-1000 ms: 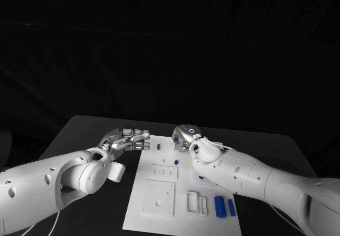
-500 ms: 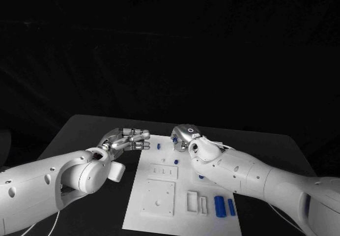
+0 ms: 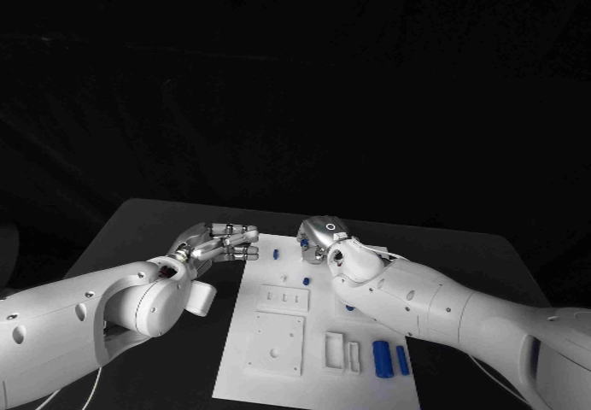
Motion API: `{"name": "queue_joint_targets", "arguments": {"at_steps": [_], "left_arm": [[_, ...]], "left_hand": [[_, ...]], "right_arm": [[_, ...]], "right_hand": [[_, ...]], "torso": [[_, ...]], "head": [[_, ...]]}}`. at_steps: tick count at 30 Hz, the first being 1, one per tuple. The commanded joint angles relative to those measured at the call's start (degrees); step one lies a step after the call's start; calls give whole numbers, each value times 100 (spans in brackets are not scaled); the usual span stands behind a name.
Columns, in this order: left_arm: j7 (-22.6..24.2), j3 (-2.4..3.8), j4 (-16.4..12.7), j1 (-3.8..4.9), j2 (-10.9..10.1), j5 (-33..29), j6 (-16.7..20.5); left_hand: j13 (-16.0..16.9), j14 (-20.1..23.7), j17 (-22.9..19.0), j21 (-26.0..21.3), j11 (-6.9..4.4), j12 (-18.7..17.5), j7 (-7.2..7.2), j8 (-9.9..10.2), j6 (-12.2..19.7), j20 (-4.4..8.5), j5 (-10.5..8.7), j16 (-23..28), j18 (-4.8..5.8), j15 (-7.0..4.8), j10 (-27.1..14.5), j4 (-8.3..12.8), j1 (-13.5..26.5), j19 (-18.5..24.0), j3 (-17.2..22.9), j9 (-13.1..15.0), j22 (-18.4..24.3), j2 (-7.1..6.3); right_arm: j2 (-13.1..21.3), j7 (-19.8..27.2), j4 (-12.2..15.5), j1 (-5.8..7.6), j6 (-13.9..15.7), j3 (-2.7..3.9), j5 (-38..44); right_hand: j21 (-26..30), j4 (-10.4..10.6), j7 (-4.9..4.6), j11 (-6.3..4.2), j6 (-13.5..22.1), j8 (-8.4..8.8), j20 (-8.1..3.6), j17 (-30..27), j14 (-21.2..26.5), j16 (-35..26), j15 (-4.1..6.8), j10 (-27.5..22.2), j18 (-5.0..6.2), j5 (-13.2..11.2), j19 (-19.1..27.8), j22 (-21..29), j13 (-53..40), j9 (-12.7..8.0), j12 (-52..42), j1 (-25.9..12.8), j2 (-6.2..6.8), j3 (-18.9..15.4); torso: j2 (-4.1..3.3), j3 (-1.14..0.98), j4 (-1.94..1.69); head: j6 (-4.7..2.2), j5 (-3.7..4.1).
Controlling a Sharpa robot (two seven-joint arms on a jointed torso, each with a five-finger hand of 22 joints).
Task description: Assemble the parts on the task board
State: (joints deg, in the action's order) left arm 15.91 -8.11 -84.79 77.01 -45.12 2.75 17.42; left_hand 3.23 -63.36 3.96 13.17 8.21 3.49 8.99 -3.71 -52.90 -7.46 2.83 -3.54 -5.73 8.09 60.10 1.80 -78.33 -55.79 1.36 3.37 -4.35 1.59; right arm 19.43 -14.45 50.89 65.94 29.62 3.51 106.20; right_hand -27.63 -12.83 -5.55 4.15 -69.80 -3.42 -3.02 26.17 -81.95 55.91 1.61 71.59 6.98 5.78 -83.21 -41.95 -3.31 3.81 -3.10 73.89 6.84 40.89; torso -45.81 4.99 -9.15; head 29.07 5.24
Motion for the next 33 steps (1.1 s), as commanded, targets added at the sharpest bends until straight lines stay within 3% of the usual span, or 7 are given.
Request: {"name": "queue_joint_targets", "arguments": {"at_steps": [1,26,29,32,33], "left_arm": [[49,6,-7,9,7,8,-81],[49,5,24,8,-8,7,-86],[47,5,24,8,-9,6,-83],[44,5,28,8,-9,5,-81],[44,5,29,8,-9,5,-80]], "left_hand": [[9,30,-7,18,5,-14,-5,29,40,8,20,-1,65,-2,-36,37,38,38,0,1,8,-1],[9,30,-7,18,5,-14,-5,29,40,8,20,-1,65,-2,-36,37,38,38,0,1,8,-1],[9,30,-7,18,5,-14,-5,29,40,8,20,-1,65,-2,-36,37,38,38,0,1,8,-1],[9,31,-7,18,7,-15,-4,31,61,8,20,-1,66,-3,-50,42,40,38,-3,0,8,-3],[9,31,-7,18,7,-15,-4,31,61,8,20,-1,66,-3,-50,42,40,38,-3,0,8,-3]], "right_arm": [[33,-232,-19,-56,-160,-23,128],[121,-291,155,-94,-118,-22,73],[113,-236,128,-95,-92,-22,-23],[103,-154,89,-94,-21,-22,-174],[100,-136,79,-94,2,-22,-208]], "right_hand": [[34,-8,13,-99,-39,-20,-29,1,-2,12,29,127,39,30,-24,-11,-8,7,-20,64,-6,43],[96,12,12,-100,-39,-18,-32,-5,5,13,30,124,37,18,-34,-87,-8,5,-20,52,19,40],[141,37,-48,-34,161,-13,0,-15,18,-25,-14,-110,47,5,-14,-84,-5,-11,-21,11,95,-38],[246,132,-152,100,626,-14,79,-40,27,-99,-103,-620,84,-45,-18,-20,-3,-26,-30,-92,303,-302],[299,175,-126,122,731,-11,105,-50,24,-129,-121,-751,104,-37,-33,23,-2,-27,-31,-105,359,-443]], "torso": [[-4,8,-4],[-14,23,-26],[-15,24,-25],[-12,28,-25],[-12,28,-24]], "head": [[5,14],[4,21],[1,21],[-5,26],[-6,26]]}}
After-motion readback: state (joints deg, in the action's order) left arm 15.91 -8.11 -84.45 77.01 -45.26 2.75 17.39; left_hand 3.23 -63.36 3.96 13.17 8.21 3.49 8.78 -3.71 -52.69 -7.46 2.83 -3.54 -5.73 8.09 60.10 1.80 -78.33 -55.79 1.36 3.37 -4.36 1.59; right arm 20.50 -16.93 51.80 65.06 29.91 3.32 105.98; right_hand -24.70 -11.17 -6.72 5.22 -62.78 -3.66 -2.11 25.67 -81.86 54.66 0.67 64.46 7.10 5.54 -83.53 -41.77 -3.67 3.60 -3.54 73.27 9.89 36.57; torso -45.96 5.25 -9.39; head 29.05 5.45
